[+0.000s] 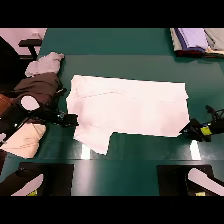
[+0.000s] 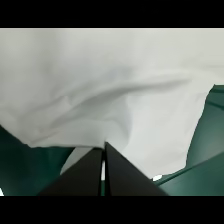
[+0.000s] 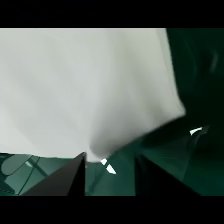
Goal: Fold the shirts.
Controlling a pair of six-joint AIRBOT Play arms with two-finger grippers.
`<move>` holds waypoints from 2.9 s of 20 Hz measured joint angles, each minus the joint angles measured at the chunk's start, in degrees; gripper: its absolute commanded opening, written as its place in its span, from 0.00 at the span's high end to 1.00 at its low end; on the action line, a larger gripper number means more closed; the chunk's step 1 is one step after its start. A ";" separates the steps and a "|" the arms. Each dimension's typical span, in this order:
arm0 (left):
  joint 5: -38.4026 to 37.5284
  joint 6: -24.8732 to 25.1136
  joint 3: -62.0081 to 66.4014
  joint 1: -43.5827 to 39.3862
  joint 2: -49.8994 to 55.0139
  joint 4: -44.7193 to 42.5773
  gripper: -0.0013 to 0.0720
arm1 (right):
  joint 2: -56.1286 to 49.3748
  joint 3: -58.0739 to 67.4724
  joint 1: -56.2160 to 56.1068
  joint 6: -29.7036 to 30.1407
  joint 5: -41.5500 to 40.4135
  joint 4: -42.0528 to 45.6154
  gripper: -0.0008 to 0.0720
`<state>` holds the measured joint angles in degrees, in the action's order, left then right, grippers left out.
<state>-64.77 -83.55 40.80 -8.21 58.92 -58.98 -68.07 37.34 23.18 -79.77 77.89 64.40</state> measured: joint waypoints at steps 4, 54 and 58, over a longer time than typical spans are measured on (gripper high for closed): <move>-2.93 -0.20 1.20 0.00 -0.81 -4.52 0.95 | -2.19 2.05 -4.74 0.42 -3.21 -1.03 0.97; 15.04 -3.04 33.88 -14.43 28.81 0.26 0.95 | -27.43 31.43 -3.17 11.54 -0.46 -12.22 0.97; 16.37 -3.87 39.60 -18.84 35.58 0.85 0.95 | -21.84 38.69 -5.81 11.61 3.21 -14.67 0.97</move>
<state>-48.40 -87.42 80.40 -27.05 94.50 -58.13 -89.91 76.03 17.37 -68.16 81.10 49.74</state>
